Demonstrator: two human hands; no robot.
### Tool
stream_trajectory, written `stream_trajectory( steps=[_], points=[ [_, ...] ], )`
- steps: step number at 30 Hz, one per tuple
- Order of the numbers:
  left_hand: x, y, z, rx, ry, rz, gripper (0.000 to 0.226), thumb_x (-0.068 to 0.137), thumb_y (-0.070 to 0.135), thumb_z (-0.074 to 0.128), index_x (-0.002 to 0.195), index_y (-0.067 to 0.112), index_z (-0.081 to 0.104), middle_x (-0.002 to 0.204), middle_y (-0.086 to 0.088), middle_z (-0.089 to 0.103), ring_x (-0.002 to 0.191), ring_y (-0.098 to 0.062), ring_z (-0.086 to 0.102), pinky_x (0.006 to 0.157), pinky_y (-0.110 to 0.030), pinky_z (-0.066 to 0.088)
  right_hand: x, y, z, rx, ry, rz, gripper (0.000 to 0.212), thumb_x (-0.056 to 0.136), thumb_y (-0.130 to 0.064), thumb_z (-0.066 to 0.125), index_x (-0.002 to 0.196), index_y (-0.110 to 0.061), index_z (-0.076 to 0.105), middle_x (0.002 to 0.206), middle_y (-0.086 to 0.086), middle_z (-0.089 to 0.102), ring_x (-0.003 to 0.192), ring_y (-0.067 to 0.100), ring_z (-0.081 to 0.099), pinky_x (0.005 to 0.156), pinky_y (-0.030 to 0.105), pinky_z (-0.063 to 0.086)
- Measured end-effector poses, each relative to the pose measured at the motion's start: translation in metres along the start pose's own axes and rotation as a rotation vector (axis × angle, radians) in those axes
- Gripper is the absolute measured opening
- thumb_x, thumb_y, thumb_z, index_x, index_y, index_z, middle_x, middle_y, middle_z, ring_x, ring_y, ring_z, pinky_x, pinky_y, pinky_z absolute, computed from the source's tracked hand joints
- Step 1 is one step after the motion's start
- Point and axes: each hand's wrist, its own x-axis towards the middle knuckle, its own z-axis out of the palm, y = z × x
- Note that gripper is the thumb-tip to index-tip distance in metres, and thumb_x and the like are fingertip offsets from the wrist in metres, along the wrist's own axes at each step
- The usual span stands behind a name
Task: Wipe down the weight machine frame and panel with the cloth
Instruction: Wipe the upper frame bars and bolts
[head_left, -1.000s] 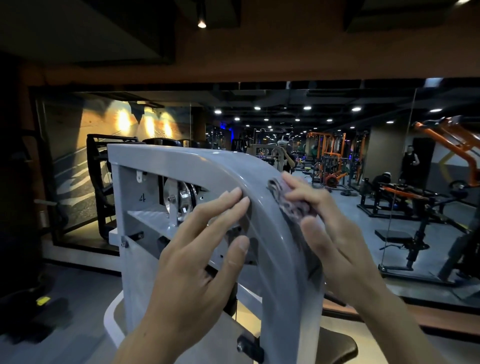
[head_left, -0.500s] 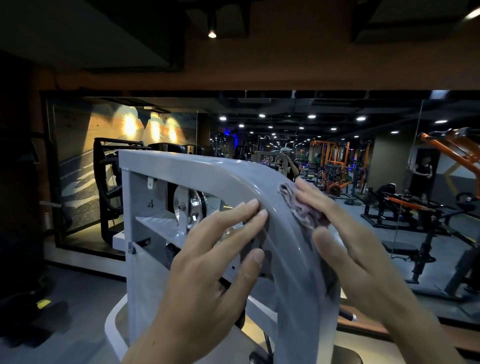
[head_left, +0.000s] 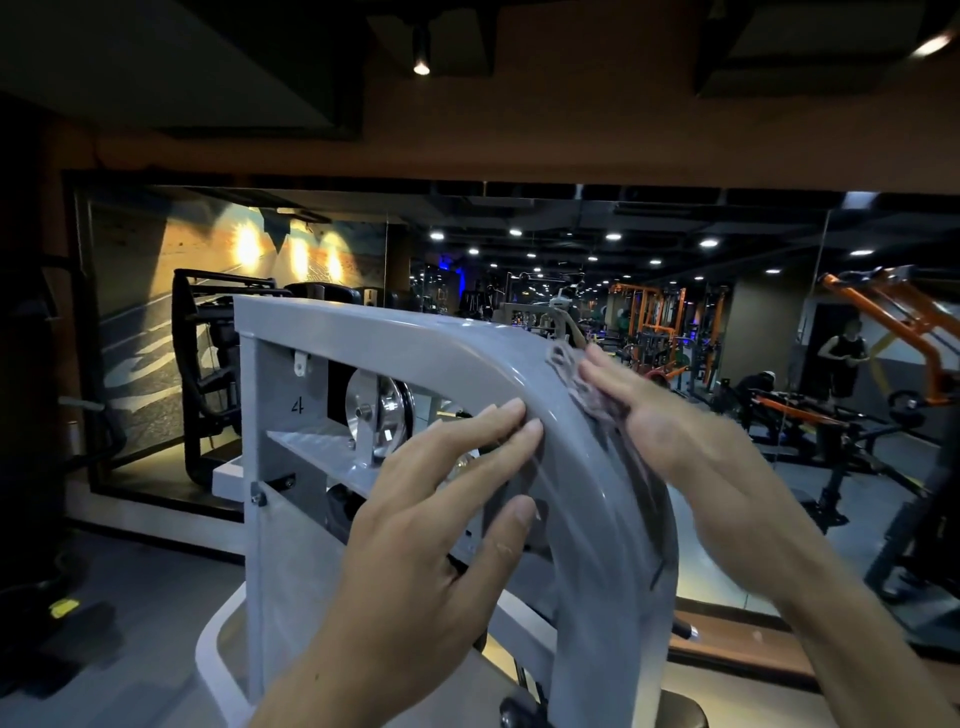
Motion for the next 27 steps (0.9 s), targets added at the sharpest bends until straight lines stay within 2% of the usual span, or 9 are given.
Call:
stream_trajectory(
  steps=[4,6,8,10,14,17,20,24,27],
  points=[
    [0.000,0.001,0.000,-0.003,-0.006,-0.008,0.042,0.102,0.037,0.054,0.143,0.028,0.059,0.146,0.017,0.052,0.139,-0.014,0.050,0.105,-0.043,0.050,-0.024,0.039,0.006,-0.150,-0.161,0.065,0.059,0.071,-0.102,0.035,0.122,-0.073,0.039,0.134,-0.048,0.038,0.129,-0.026,0.033,0.118,0.037,0.036],
    [0.000,0.001,0.001,0.002,-0.013,-0.013,0.043,0.102,0.038,0.054,0.143,0.027,0.059,0.147,0.018,0.051,0.139,-0.012,0.049,0.106,-0.043,0.050,-0.038,0.002,0.012,-0.271,-0.110,-0.017,0.053,0.081,-0.097,0.025,0.129,-0.075,0.035,0.143,-0.049,0.031,0.140,-0.016,0.029,0.121,0.042,0.032],
    [0.000,0.000,0.000,0.017,-0.009,-0.022,0.042,0.102,0.039,0.054,0.140,0.026,0.062,0.145,0.017,0.053,0.137,-0.013,0.051,0.104,-0.044,0.051,-0.050,-0.044,0.016,-0.277,-0.005,-0.229,0.065,0.097,-0.077,0.025,0.155,-0.048,0.031,0.163,-0.029,0.025,0.154,0.000,0.018,0.126,0.032,0.022],
    [0.000,0.000,-0.001,0.040,0.005,-0.040,0.040,0.102,0.041,0.053,0.137,0.027,0.066,0.140,0.018,0.054,0.132,-0.014,0.054,0.100,-0.043,0.052,-0.040,-0.074,0.013,-0.225,0.003,-0.306,0.071,0.099,-0.071,0.030,0.160,-0.035,0.031,0.167,-0.022,0.022,0.155,-0.002,0.013,0.126,0.027,0.021],
    [0.000,0.005,-0.002,0.032,0.036,-0.047,0.037,0.103,0.040,0.052,0.136,0.031,0.065,0.139,0.022,0.055,0.132,-0.013,0.053,0.102,-0.042,0.050,-0.014,-0.092,0.016,-0.289,-0.047,-0.279,0.068,0.098,-0.069,0.031,0.160,-0.040,0.028,0.166,-0.027,0.018,0.154,-0.006,0.009,0.126,0.040,0.023],
    [-0.002,0.004,-0.009,0.033,0.051,-0.046,0.037,0.102,0.035,0.055,0.136,0.027,0.066,0.141,0.020,0.058,0.135,-0.009,0.052,0.107,-0.044,0.048,-0.046,-0.083,0.015,-0.287,-0.016,-0.301,0.072,0.098,-0.070,0.032,0.162,-0.036,0.025,0.167,-0.026,0.015,0.155,-0.002,0.010,0.123,0.035,0.023],
    [-0.003,-0.001,-0.019,0.046,0.051,-0.064,0.037,0.102,0.035,0.053,0.138,0.030,0.063,0.142,0.025,0.056,0.137,-0.007,0.050,0.109,-0.037,0.045,-0.073,-0.078,0.014,-0.319,0.016,-0.300,0.076,0.097,-0.073,0.031,0.162,-0.034,0.025,0.168,-0.024,0.017,0.156,0.003,0.014,0.115,0.031,0.024],
    [-0.004,-0.010,-0.023,0.030,0.060,-0.099,0.037,0.102,0.036,0.053,0.137,0.031,0.064,0.140,0.025,0.057,0.135,-0.009,0.053,0.106,-0.037,0.048,-0.043,-0.090,0.011,-0.321,-0.050,-0.272,0.082,0.090,-0.083,0.028,0.161,-0.043,0.022,0.165,-0.033,0.013,0.152,-0.009,0.010,0.116,0.022,0.018],
    [-0.006,-0.014,-0.022,0.029,0.065,-0.120,0.038,0.102,0.040,0.052,0.138,0.034,0.062,0.140,0.027,0.056,0.135,-0.008,0.052,0.106,-0.036,0.050,0.008,-0.102,0.010,-0.314,-0.156,-0.277,0.078,0.089,-0.081,0.031,0.159,-0.048,0.023,0.163,-0.035,0.017,0.148,-0.015,0.016,0.122,0.029,0.024]
  ],
)
